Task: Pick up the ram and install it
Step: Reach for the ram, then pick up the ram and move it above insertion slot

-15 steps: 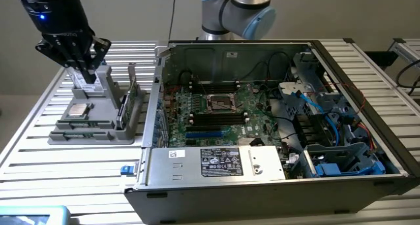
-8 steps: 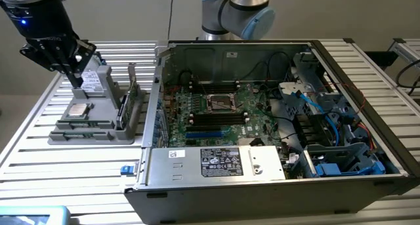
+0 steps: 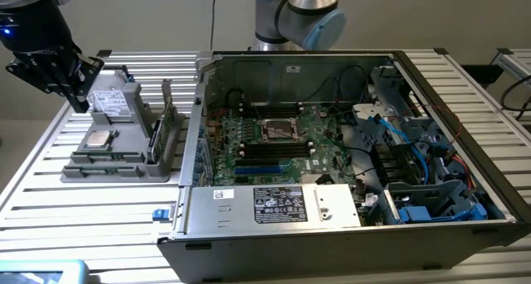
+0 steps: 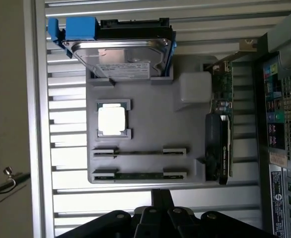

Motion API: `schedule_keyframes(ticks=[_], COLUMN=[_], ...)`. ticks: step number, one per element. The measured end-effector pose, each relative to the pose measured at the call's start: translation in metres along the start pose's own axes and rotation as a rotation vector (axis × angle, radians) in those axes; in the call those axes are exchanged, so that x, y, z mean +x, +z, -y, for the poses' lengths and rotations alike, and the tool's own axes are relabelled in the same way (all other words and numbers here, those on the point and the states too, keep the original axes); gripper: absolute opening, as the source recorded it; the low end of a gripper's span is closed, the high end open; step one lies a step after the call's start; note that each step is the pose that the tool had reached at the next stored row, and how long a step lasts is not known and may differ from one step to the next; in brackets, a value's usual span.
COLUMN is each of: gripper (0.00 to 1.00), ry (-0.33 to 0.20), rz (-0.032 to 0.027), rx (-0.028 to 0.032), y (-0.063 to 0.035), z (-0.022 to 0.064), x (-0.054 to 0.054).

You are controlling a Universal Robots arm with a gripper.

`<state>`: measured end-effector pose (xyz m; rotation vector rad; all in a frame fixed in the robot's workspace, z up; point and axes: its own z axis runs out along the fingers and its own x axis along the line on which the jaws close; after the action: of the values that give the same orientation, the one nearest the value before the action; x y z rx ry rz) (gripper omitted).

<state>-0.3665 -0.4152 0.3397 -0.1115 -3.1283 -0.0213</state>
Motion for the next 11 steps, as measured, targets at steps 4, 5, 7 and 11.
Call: schedule_keyframes(ticks=[4,5,7,11], gripper=[0.11,0.11,0.11,0.11], ry=[0.000,0.000,0.000,0.000], rz=[0.0001,0.0001,0.0000,0.0000], rx=[0.0009,0.0009,0.0010,0.0009], y=[0.0010,0.0010,0.0010,0.0010], z=[-0.0002,-0.0002,-0.0002,-0.0002], x=[0.0046,0.0046,0.0046,0.0047])
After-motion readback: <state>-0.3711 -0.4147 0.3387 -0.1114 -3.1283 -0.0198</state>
